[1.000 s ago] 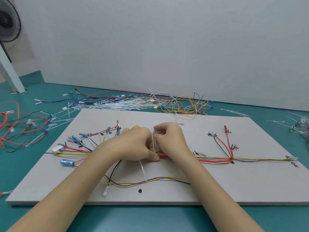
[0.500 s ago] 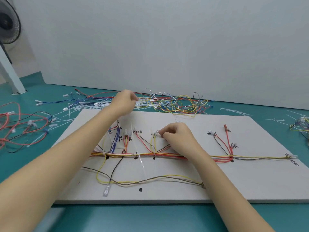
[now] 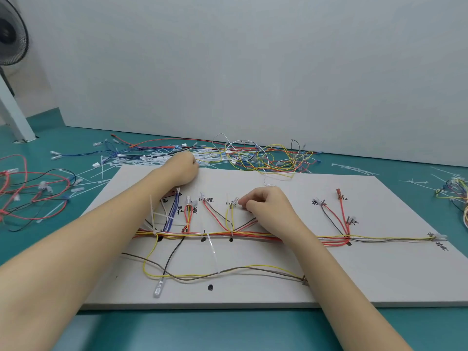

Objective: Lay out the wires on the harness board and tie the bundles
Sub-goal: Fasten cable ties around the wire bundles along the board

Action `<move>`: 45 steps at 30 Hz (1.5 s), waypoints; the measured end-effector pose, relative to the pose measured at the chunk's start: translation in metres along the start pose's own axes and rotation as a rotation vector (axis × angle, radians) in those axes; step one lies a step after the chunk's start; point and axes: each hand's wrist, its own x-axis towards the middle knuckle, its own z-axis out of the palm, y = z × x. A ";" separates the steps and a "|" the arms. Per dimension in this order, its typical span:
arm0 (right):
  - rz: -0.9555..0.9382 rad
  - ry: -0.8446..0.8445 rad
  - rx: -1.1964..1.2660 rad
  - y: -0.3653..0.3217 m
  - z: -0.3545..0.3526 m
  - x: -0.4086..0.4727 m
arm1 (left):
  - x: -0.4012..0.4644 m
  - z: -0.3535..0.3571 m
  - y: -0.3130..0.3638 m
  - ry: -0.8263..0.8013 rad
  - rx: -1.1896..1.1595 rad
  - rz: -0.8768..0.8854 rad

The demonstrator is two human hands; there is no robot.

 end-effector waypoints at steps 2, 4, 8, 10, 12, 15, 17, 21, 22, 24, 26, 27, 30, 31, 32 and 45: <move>0.006 -0.003 0.008 0.000 -0.001 0.000 | -0.001 -0.003 -0.002 0.033 -0.060 -0.012; 0.008 -0.008 0.019 0.000 -0.001 -0.001 | 0.000 -0.006 -0.005 0.080 -0.112 -0.003; 0.010 -0.016 0.024 -0.001 -0.002 -0.001 | 0.002 -0.011 -0.014 0.179 -0.134 0.025; 0.010 -0.022 0.024 -0.002 -0.003 -0.001 | 0.002 -0.012 -0.018 0.198 -0.119 0.032; 0.008 -0.027 0.022 -0.002 -0.003 -0.001 | 0.002 -0.013 -0.020 0.227 -0.102 0.053; 0.005 -0.031 0.023 -0.003 -0.004 -0.002 | -0.002 -0.014 -0.021 0.276 -0.115 0.098; 0.006 -0.032 0.023 -0.003 -0.004 -0.003 | -0.002 -0.014 -0.020 0.290 -0.125 0.117; 0.013 -0.034 0.017 -0.003 -0.005 -0.003 | -0.002 -0.015 -0.020 0.313 -0.136 0.157; 0.015 -0.033 0.021 -0.004 -0.004 -0.003 | -0.002 -0.014 -0.019 0.326 -0.143 0.161; 0.014 -0.028 0.029 -0.004 -0.004 -0.003 | -0.003 -0.017 -0.014 0.359 -0.164 0.168; 0.015 -0.022 0.033 -0.004 -0.004 -0.004 | -0.004 -0.027 -0.002 0.398 -0.213 0.196; 0.016 -0.018 0.036 -0.004 -0.004 -0.004 | -0.004 -0.034 0.007 0.413 -0.242 0.215; 0.000 0.036 0.093 -0.007 -0.013 -0.002 | -0.011 -0.056 0.044 0.382 -0.278 0.304; -0.008 0.070 0.133 -0.009 -0.019 -0.002 | -0.017 -0.060 0.058 0.338 -0.266 0.349; -0.012 0.109 0.183 -0.010 -0.026 -0.001 | -0.025 -0.062 0.071 0.279 -0.243 0.397; 0.178 0.104 0.252 0.010 -0.048 -0.003 | -0.075 -0.007 0.096 -0.164 -0.377 0.381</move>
